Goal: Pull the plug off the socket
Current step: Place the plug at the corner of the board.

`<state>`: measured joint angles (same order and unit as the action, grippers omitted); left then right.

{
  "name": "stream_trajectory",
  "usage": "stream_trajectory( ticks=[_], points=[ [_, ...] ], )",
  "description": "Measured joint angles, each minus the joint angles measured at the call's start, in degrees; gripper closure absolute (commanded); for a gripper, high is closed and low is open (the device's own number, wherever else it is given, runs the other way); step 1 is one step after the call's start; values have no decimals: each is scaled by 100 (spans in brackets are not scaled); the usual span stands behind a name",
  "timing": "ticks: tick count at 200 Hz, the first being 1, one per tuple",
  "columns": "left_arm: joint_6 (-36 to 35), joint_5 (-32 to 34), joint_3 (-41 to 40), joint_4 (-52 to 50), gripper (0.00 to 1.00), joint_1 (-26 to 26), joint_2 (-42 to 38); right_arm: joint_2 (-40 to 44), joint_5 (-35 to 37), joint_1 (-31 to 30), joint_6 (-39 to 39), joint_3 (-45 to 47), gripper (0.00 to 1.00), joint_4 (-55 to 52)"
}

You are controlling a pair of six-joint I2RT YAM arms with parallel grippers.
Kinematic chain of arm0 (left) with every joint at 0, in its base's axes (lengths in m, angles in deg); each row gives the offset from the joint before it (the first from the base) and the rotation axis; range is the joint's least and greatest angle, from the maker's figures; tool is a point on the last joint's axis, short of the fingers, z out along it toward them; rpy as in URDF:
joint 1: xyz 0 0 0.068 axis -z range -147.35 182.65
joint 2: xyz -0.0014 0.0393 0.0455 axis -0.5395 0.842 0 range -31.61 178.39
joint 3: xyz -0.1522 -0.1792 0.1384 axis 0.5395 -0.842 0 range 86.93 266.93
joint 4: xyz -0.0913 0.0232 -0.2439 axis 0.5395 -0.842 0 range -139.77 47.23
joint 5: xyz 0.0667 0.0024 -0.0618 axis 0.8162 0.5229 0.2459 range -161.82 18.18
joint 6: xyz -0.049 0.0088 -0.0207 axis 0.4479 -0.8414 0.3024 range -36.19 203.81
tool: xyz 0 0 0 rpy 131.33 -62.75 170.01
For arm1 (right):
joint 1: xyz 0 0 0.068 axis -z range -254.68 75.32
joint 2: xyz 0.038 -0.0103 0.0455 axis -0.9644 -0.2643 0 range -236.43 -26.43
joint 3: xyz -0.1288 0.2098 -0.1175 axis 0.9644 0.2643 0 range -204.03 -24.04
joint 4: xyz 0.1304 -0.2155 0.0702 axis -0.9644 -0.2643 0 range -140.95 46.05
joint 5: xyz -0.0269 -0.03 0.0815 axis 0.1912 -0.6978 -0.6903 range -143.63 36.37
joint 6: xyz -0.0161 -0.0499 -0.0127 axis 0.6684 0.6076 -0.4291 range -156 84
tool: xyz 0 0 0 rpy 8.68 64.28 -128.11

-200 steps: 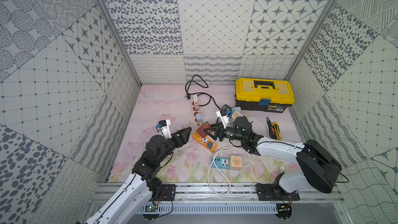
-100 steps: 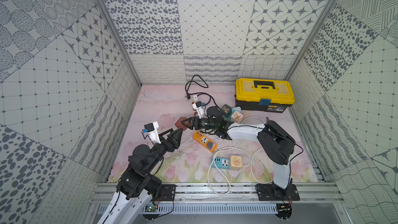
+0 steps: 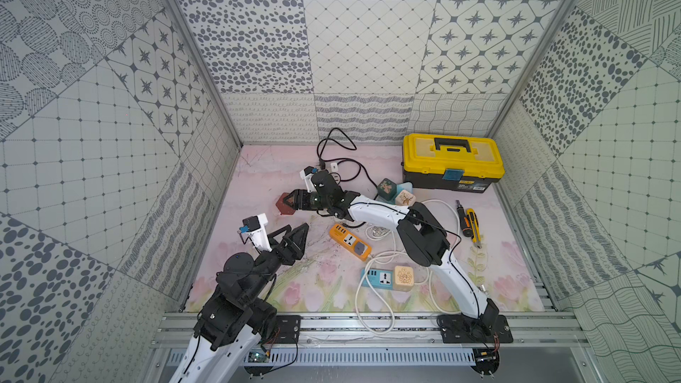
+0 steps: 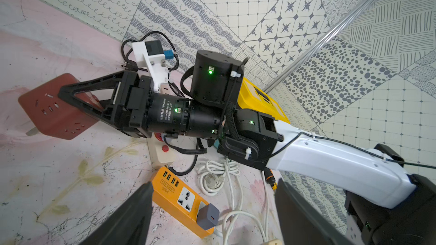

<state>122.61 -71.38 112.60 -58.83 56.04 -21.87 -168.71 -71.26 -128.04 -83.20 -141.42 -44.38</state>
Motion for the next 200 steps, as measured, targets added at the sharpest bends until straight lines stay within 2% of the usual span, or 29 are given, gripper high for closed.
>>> stream_trajectory(
  ticks=[47,64,103,135,149,162,178,200],
  points=[
    [4,11,-103,0,15,0,-2,-1088,85,-101,4,-1808,39,-938],
    [11,9,-129,2,15,0,-2,-1366,122,-107,9,-2271,35,-1248],
    [26,-9,-214,7,15,0,0,-1604,166,-109,22,-2723,27,-1698],
    [55,-31,-275,9,16,0,42,-1598,138,-98,177,-2785,16,-1792],
    [66,-37,-269,9,16,0,72,-1456,114,-87,334,-2518,13,-1797],
    [68,-59,-247,7,16,0,85,-1102,96,-85,568,-1904,5,-1751],
    [68,-131,-214,37,16,0,85,-282,98,-90,874,-662,3,-1554],
    [107,-293,-227,181,15,0,94,1263,142,-70,1397,1213,3,-1049]
  ],
)
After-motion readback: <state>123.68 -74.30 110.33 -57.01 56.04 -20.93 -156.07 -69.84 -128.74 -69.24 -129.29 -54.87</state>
